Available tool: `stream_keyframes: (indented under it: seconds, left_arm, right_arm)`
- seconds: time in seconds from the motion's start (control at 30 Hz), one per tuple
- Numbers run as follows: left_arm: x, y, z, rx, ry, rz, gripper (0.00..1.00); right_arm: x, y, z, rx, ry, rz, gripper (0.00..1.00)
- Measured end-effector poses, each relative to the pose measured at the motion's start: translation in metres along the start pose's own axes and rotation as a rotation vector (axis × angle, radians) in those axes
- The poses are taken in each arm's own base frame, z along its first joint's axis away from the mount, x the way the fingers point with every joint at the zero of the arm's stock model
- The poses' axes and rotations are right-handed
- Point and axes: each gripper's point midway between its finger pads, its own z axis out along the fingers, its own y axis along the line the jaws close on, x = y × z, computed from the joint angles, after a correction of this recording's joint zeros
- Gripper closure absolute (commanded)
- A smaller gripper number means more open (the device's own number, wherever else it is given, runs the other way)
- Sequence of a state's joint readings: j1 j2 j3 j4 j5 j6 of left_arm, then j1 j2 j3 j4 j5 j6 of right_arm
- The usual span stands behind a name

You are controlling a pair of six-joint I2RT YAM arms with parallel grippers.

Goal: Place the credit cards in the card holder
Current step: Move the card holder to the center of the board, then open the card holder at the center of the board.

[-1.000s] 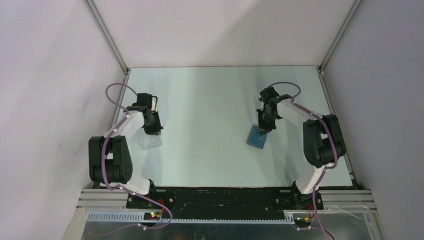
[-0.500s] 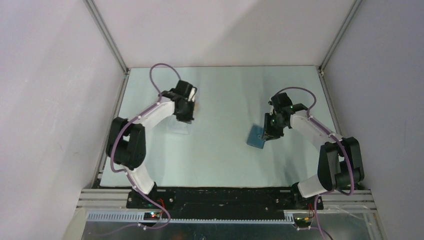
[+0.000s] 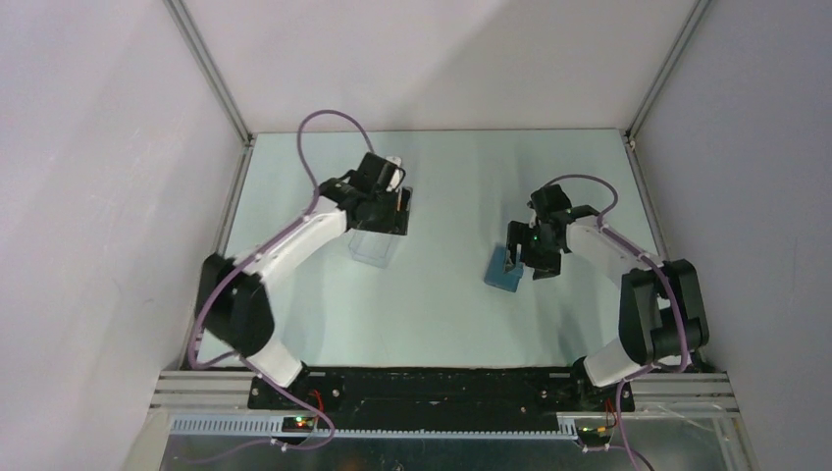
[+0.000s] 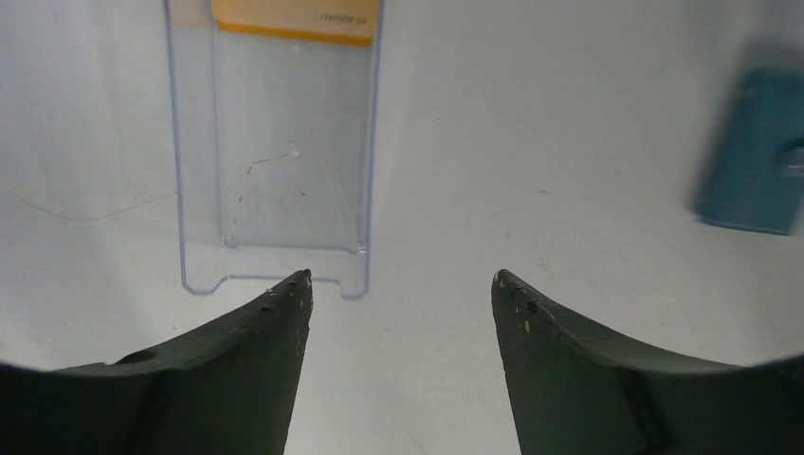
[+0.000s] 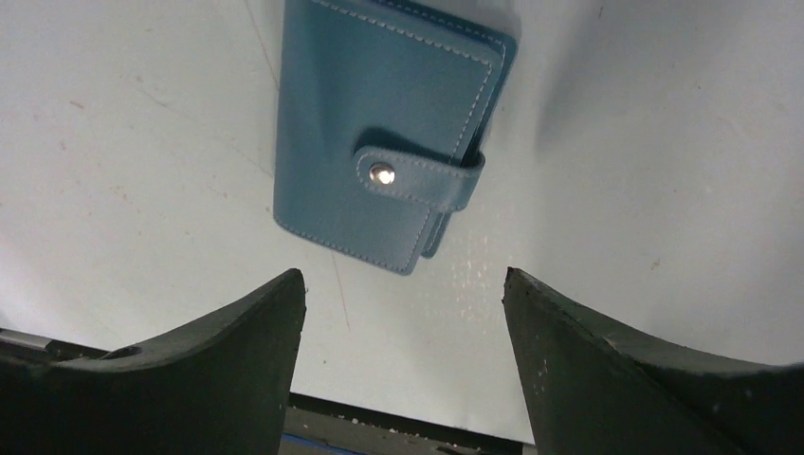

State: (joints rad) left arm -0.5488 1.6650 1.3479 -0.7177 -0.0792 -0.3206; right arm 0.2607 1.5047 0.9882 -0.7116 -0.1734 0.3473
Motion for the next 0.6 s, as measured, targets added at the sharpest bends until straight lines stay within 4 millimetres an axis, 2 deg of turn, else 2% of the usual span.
stream_keyframes:
  seconds: [0.07,0.17,0.2,0.27,0.37,0.47,0.6]
  left_arm:
    - [-0.014,-0.008,-0.03,0.037,-0.088,-0.019,0.25]
    - [-0.026,-0.028,-0.063,0.135,-0.186,-0.046,0.27]
    - [-0.026,-0.038,-0.07,0.184,-0.203,-0.055,0.27]
    - [-0.02,-0.056,-0.072,0.267,-0.204,-0.072,0.29]
    - [0.0,-0.082,-0.047,0.368,-0.129,-0.107,0.3]
    - [0.023,-0.106,-0.008,0.442,-0.006,-0.146,0.31]
    - [0.042,-0.136,0.037,0.53,0.106,-0.19,0.33]
  right_arm:
    - [0.0,-0.001,0.008,0.005,0.015,0.004,0.2]
    - [0.0,-0.004,0.021,0.014,0.037,0.012,0.23]
    - [0.001,-0.004,0.025,0.014,0.046,0.017,0.25]
    - [0.002,-0.004,0.032,0.006,0.063,0.03,0.31]
    - [-0.001,-0.005,0.036,-0.02,0.073,0.062,0.34]
    - [-0.009,-0.008,0.038,-0.066,0.069,0.114,0.35]
    - [-0.02,-0.013,0.038,-0.105,0.052,0.171,0.36]
